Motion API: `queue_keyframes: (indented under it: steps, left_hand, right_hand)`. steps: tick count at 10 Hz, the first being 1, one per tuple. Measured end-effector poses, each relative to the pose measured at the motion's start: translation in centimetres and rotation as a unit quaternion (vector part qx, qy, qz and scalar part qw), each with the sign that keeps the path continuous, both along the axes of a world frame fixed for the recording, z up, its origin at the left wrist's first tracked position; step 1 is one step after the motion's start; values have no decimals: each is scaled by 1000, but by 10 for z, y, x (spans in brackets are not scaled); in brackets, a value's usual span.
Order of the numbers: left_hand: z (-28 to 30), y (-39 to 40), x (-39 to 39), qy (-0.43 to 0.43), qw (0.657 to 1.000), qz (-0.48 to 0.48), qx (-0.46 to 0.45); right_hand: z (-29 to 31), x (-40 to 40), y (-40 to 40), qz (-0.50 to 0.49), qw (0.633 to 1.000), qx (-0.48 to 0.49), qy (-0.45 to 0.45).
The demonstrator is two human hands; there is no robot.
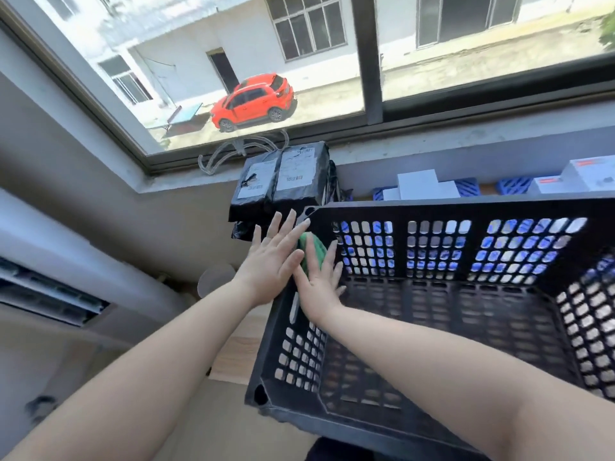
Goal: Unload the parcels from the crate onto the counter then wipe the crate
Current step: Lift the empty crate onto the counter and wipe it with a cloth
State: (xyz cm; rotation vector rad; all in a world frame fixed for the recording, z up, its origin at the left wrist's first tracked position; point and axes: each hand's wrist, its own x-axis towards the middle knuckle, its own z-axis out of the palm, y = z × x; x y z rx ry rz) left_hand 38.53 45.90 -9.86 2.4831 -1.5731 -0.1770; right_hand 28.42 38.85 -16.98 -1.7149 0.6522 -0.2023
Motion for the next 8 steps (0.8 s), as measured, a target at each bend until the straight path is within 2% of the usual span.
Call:
queue_keyframes:
  steps: [1, 2, 3, 4, 6, 7, 8]
  left_hand:
    - [7, -4, -13, -7, 1000, 23, -15]
    - [2, -10, -31, 2, 998, 56, 27]
    - [-7, -11, -39, -40, 995, 63, 63]
    - [-6, -12, -39, -63, 993, 66, 78]
    - [-3, -12, -47, -130, 981, 101, 100]
    - [-2, -7, -50, -176, 972, 125, 94]
    - [0, 3, -56, -182, 972, 100, 112]
  right_hand:
    - [4, -1, -1, 11, 999, 45, -19]
    - [3, 6, 1, -5, 997, 55, -58]
    - [5, 5, 4, -106, 990, 74, -63]
    - [-1, 1, 6, -130, 981, 146, -10]
    - [0, 11, 7, -149, 968, 132, -156]
    - [-13, 11, 7, -178, 956, 162, -169]
    - [-25, 11, -4, -135, 976, 82, -152]
